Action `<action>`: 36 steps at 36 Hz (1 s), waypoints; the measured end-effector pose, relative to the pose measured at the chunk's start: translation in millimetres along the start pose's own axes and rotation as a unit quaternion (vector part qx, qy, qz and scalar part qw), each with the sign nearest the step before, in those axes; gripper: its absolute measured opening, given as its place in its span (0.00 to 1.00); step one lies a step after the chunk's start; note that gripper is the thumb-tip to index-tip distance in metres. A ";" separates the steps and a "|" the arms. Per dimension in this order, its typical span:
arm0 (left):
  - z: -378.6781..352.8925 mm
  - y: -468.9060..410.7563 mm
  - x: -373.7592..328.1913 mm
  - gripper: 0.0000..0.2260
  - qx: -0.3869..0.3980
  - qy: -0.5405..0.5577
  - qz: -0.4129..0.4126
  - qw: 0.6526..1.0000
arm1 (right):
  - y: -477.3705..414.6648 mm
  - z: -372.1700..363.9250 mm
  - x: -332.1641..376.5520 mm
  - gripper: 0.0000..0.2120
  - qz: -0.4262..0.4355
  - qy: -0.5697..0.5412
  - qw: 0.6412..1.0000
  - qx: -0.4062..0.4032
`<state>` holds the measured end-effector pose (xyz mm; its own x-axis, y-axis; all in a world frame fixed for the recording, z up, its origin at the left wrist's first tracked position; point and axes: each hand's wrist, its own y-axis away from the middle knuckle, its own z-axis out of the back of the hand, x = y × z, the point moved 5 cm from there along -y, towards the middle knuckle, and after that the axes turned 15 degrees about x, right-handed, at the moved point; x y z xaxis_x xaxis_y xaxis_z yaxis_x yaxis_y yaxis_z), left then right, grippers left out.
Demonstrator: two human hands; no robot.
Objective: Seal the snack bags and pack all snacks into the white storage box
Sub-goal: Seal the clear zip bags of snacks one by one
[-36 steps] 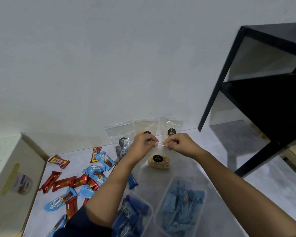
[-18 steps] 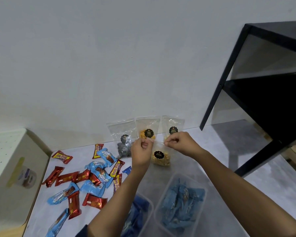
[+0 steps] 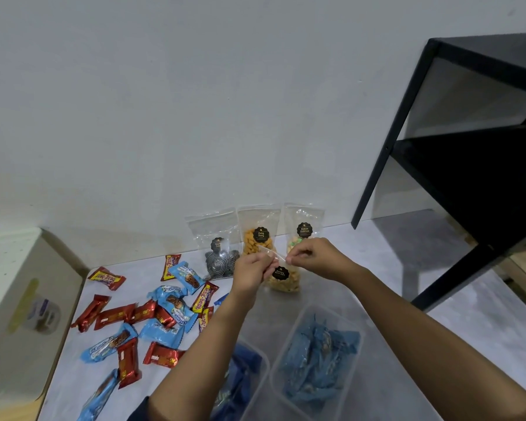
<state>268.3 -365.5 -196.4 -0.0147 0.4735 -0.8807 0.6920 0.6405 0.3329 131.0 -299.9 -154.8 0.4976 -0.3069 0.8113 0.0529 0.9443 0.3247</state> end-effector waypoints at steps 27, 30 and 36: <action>-1.0 1.2 -8.9 0.08 0.086 -0.120 0.005 0.989 | -15.9 -9.3 -0.7 0.10 -0.082 -0.058 0.995 0.014; 0.3 -1.2 -9.5 0.08 0.084 -0.134 0.002 0.987 | -18.4 -11.0 -3.2 0.11 -0.097 -0.057 0.994 0.013; 1.8 -2.6 -9.8 0.09 0.083 -0.147 -0.003 0.986 | -20.0 -12.2 -1.3 0.11 -0.086 -0.009 0.995 0.045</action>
<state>267.9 -372.9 -189.2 0.1745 0.2582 -0.9502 0.8011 0.5238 0.2895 139.9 -317.0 -168.3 0.4728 -0.4657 0.7480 0.0572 0.8633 0.5014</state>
